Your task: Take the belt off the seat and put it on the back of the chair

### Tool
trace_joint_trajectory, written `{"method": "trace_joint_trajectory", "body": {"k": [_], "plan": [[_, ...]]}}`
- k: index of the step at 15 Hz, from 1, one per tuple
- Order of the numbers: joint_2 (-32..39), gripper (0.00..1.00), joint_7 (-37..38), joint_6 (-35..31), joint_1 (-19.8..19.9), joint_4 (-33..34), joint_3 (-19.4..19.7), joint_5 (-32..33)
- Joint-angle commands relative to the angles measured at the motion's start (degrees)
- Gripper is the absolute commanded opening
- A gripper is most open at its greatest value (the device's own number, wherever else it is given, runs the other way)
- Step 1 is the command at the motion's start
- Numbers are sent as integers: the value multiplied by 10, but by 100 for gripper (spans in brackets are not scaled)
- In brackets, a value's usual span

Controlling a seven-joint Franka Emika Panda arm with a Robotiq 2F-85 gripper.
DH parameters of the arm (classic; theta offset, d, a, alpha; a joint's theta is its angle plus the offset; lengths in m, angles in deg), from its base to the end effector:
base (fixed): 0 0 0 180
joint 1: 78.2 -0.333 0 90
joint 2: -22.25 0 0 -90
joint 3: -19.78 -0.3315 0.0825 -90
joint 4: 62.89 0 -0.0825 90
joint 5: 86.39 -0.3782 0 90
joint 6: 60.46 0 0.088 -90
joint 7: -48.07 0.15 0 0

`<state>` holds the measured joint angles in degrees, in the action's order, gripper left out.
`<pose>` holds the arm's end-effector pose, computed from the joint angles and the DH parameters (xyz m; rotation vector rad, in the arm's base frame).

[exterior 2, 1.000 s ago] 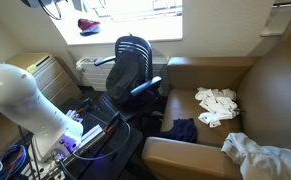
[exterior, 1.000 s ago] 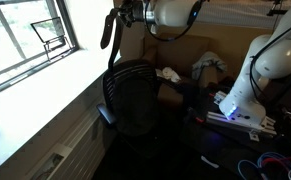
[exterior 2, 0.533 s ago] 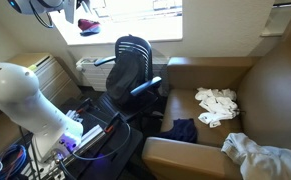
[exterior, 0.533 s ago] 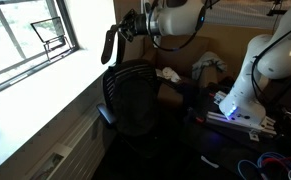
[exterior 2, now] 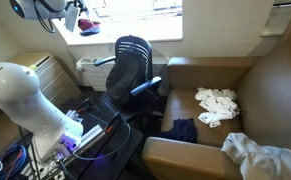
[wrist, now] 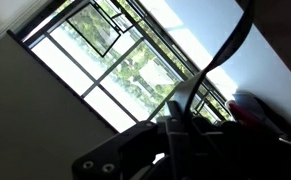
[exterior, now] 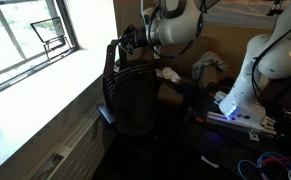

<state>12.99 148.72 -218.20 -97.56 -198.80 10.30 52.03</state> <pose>0.4369 0.2599 0.3948 2.0049 1.1448 1.5847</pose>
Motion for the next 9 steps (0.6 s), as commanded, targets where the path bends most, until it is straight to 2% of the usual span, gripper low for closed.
{"method": "trace_joint_trajectory", "body": {"k": [1,4,5,6,9], "plan": [[76,1,160,-5,-52,10,14,75],[124,1,314,-31,-59,28,3,147],[133,1,315,-42,-64,33,-9,111],[114,4,285,-8,-61,9,-1,114],[132,4,309,-20,-67,21,-8,110]]}}
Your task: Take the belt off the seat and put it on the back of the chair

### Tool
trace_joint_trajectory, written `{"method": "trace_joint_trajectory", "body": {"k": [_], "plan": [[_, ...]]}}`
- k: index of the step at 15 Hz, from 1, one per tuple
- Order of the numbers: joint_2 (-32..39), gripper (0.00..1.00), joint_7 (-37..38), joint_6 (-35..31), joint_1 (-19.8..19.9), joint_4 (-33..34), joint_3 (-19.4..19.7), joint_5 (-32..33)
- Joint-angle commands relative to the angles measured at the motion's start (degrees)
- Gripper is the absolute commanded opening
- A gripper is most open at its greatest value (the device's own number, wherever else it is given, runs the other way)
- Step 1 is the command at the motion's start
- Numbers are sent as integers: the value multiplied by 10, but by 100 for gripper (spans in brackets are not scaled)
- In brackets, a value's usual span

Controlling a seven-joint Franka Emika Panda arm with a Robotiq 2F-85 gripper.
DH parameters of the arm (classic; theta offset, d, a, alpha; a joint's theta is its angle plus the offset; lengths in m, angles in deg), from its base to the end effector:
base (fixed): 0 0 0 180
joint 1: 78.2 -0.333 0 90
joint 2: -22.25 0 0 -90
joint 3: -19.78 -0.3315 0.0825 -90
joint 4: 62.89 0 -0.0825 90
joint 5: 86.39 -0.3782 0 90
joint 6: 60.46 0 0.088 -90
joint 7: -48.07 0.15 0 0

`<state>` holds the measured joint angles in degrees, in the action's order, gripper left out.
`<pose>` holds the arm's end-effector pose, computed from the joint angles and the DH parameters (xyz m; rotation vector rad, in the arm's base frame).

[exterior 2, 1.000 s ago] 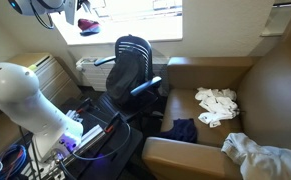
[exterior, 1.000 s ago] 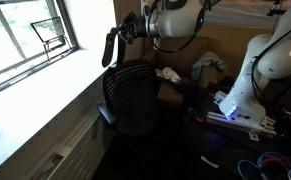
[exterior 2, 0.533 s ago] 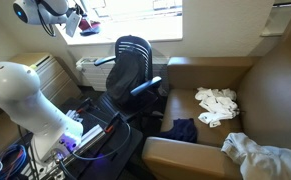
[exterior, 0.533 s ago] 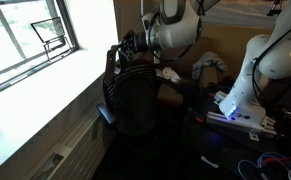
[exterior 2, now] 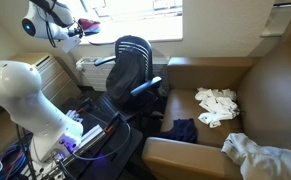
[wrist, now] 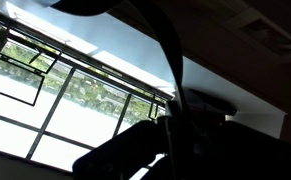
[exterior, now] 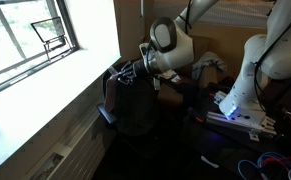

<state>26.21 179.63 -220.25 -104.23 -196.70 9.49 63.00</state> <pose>0.4063 0.3185 0.2897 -2.4641 -1.1347 -1.5741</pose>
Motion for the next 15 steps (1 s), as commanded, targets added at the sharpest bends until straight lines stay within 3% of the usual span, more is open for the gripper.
{"method": "trace_joint_trajectory", "body": {"k": [1,2,4,7,10,12,14,15], "plan": [[0,1,1,-1,0,2,0,0],[19,1,-21,-29,1,14,4,-21],[66,1,55,-53,-1,38,-26,7],[132,1,115,-18,27,45,-122,-4],[220,1,133,-14,116,63,-252,-5],[266,1,137,-24,176,54,-290,-5],[247,1,122,-4,230,27,-312,-5],[199,1,103,-5,217,8,-277,-8]]}}
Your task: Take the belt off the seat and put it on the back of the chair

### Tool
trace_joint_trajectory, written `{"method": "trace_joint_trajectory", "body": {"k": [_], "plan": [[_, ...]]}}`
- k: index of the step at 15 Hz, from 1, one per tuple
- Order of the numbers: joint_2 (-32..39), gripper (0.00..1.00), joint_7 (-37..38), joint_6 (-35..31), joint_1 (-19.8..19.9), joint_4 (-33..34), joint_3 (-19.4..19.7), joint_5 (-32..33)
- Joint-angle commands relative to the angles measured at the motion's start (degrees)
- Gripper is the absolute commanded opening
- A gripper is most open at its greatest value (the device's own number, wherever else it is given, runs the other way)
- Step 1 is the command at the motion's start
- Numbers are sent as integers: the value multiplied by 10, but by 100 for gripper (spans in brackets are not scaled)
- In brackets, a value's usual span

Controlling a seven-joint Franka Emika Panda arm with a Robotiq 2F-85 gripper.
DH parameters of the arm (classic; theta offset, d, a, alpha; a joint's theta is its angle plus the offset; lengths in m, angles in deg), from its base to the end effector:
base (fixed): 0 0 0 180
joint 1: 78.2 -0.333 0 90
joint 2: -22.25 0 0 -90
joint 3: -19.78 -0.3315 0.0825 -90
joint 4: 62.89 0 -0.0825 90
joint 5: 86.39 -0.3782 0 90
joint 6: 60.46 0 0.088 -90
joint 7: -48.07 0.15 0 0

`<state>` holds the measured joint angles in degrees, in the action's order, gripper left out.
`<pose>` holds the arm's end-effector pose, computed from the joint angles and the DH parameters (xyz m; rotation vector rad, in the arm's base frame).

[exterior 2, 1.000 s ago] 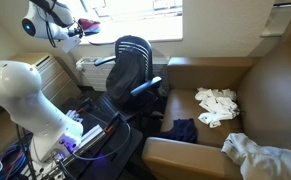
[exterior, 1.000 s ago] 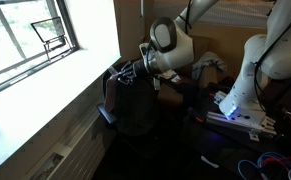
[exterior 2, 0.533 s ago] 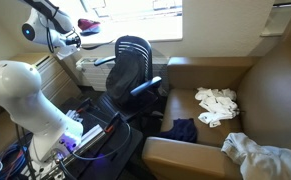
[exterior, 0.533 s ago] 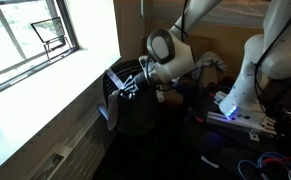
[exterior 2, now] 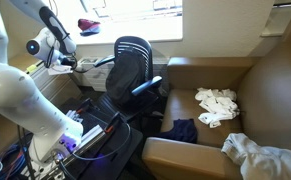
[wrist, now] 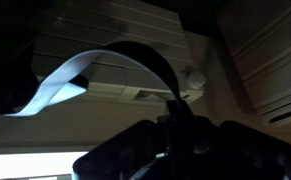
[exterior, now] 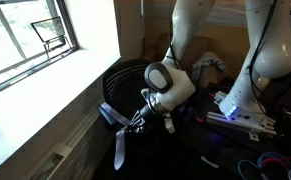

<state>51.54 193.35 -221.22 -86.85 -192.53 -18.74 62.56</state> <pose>0.3130 0.4011 0.1516 -2.4925 -0.8511 -0.8977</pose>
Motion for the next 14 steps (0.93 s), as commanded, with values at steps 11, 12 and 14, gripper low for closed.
{"method": "trace_joint_trajectory", "body": {"k": [11,12,14], "plan": [[-394,1,-304,13,27,-109,80,-336],[-427,1,-317,18,14,-117,99,-362],[-490,1,-347,34,-23,-142,152,-415]]}}
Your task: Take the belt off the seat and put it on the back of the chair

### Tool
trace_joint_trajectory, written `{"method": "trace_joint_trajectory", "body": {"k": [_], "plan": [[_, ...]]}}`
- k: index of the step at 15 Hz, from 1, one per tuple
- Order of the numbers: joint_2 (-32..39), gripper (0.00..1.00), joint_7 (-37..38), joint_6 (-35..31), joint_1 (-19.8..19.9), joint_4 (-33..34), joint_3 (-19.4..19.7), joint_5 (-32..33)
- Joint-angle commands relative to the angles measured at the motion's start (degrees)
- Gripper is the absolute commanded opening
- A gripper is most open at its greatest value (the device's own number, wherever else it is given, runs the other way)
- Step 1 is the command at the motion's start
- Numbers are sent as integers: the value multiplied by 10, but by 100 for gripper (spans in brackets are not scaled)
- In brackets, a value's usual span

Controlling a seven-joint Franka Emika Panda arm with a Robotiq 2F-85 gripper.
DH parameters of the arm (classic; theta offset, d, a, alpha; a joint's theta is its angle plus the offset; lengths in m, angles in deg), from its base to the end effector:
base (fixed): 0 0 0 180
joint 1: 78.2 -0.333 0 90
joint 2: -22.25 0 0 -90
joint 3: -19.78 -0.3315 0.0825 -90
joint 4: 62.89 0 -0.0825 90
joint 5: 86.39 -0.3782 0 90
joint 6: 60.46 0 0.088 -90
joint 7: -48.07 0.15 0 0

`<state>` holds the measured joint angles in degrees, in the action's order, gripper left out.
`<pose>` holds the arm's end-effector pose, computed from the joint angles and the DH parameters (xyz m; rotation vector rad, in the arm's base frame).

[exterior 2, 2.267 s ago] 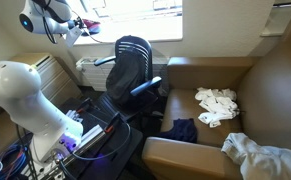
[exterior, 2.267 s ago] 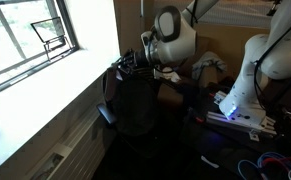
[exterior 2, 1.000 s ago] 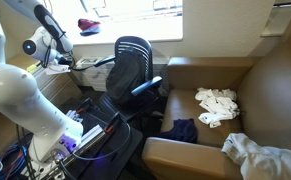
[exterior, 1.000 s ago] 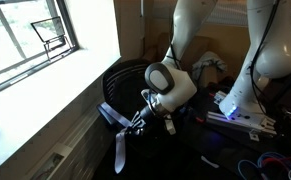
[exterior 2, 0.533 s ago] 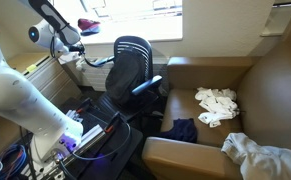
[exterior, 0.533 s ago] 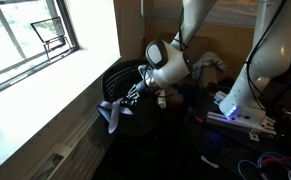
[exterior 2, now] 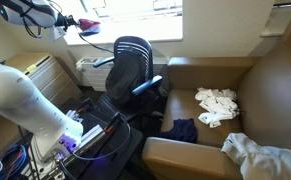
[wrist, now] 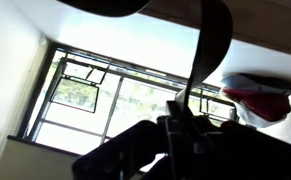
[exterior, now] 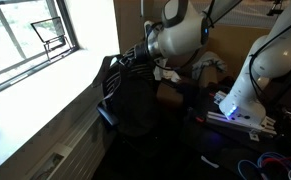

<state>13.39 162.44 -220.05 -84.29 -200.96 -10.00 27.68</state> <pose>0.3902 0.3164 0.3680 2.5746 0.6576 1.5883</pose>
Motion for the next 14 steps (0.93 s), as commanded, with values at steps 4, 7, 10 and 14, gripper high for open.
{"method": "trace_joint_trajectory", "body": {"k": [4,7,10,14], "plan": [[-236,1,-127,76,-86,-120,141,-153],[-218,4,-133,77,-83,-97,140,-152],[-227,1,-86,140,-76,-80,115,-104],[-138,1,-89,280,-110,32,116,0]]}}
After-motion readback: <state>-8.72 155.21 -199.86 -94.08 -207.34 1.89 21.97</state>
